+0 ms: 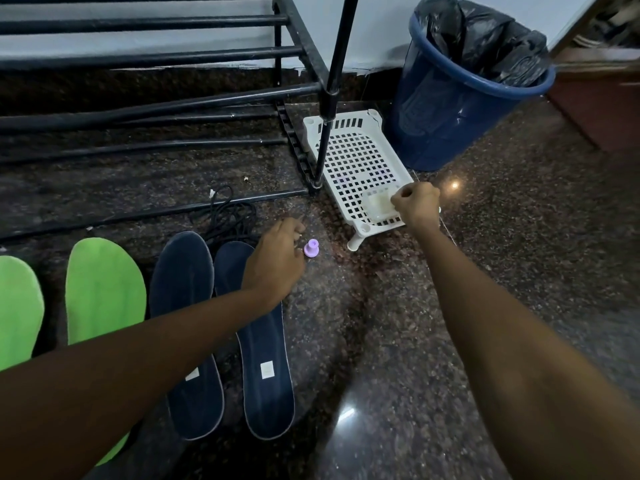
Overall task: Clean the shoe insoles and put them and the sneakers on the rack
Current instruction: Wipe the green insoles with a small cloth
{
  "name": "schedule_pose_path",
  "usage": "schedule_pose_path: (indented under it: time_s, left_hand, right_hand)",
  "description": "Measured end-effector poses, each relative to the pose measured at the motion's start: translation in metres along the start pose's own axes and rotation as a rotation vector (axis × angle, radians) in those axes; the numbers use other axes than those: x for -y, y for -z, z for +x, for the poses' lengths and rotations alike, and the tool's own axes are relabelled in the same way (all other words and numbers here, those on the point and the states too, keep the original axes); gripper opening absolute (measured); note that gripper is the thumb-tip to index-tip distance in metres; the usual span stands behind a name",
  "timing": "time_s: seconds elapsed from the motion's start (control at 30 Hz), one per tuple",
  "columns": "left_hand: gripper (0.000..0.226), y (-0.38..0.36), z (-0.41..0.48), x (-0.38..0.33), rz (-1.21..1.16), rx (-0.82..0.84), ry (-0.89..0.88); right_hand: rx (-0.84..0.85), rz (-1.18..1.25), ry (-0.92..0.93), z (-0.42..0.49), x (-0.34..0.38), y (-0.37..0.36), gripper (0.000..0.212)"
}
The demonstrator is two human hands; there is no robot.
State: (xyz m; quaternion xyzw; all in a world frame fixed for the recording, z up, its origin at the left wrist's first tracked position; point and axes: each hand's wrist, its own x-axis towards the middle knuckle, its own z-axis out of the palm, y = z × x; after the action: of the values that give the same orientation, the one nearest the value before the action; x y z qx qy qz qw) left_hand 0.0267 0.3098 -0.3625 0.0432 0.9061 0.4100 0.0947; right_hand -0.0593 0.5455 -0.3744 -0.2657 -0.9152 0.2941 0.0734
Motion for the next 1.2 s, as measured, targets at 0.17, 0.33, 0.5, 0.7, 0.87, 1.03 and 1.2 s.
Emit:
schedule_pose_path:
  time_s: [0.17, 0.33, 0.5, 0.7, 0.87, 1.03, 1.2]
  left_hand:
    - [0.031, 0.002, 0.001, 0.001, -0.028, -0.021, 0.006]
    - [0.033, 0.006, -0.001, 0.004, -0.032, -0.027, 0.021]
    - [0.032, 0.010, -0.001, 0.005, -0.046, -0.031, 0.022]
    - [0.031, 0.013, -0.004, 0.005, -0.045, -0.040, 0.015]
    - [0.031, 0.014, -0.004, 0.005, -0.066, -0.038, 0.007]
    - [0.029, 0.025, 0.000, 0.000, -0.086, -0.067, -0.021]
    - [0.028, 0.052, -0.002, -0.017, -0.089, -0.085, -0.051]
  right_hand:
    - [0.000, 0.115, -0.030, -0.001, 0.000, 0.006, 0.014]
    - [-0.091, 0.353, -0.115, -0.003, -0.005, 0.015, 0.025]
    - [-0.105, 0.821, -0.302, -0.012, -0.001, 0.024, 0.026]
    - [-0.098, 1.071, -0.429, -0.016, 0.006, 0.034, 0.020]
    - [-0.049, 1.095, -0.435, -0.014, 0.005, 0.043, 0.015]
    - [0.072, 1.114, -0.426, -0.021, 0.014, 0.049, 0.017]
    - [0.216, 1.186, -0.368, -0.050, 0.045, 0.053, 0.018]
